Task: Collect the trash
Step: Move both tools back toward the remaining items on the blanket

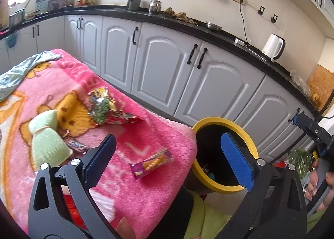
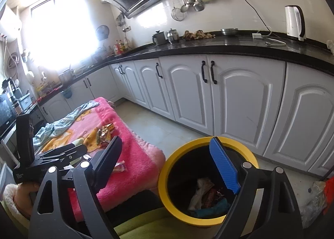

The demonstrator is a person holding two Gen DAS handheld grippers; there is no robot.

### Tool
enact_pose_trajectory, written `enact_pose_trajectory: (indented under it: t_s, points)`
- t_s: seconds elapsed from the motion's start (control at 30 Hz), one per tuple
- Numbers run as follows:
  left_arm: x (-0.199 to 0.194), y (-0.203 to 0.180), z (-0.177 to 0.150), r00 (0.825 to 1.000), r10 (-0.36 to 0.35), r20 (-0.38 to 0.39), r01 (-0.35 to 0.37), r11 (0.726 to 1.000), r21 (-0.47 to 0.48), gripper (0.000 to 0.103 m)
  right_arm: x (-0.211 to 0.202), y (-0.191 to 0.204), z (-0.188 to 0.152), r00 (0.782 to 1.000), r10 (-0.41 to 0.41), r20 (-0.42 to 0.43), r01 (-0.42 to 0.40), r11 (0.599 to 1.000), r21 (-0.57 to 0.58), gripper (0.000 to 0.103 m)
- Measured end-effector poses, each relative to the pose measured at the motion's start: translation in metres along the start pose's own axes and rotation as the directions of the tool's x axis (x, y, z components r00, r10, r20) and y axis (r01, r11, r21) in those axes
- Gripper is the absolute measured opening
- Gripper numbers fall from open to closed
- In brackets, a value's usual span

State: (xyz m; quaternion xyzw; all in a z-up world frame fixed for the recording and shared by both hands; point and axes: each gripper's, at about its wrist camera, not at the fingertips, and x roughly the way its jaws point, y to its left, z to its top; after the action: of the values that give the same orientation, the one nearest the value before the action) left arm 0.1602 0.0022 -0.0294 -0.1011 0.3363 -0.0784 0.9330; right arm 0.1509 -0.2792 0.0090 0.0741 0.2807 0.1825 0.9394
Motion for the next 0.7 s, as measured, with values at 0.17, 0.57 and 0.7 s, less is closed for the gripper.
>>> enact_pose_trajectory:
  t_s: [0.17, 0.57, 0.7]
  points:
    - [-0.011, 0.013, 0.000, 1.000, 0.023, 0.021, -0.023, 1.000, -0.018, 0.092, 0.001, 0.016, 0.000, 1.000, 0.024, -0.005, -0.024, 0.999, -0.027, 0.084]
    - [-0.044, 0.051, 0.000, 0.994, 0.079, 0.070, -0.074, 0.994, -0.075, 0.092, 0.012, 0.061, -0.010, 0.994, 0.098, -0.054, -0.104, 0.988, -0.111, 0.084]
    - [-0.054, 0.065, 0.001, 0.991, 0.100, 0.085, -0.092, 0.991, -0.100, 0.092, 0.016, 0.076, -0.014, 0.990, 0.120, -0.077, -0.130, 0.982, -0.139, 0.085]
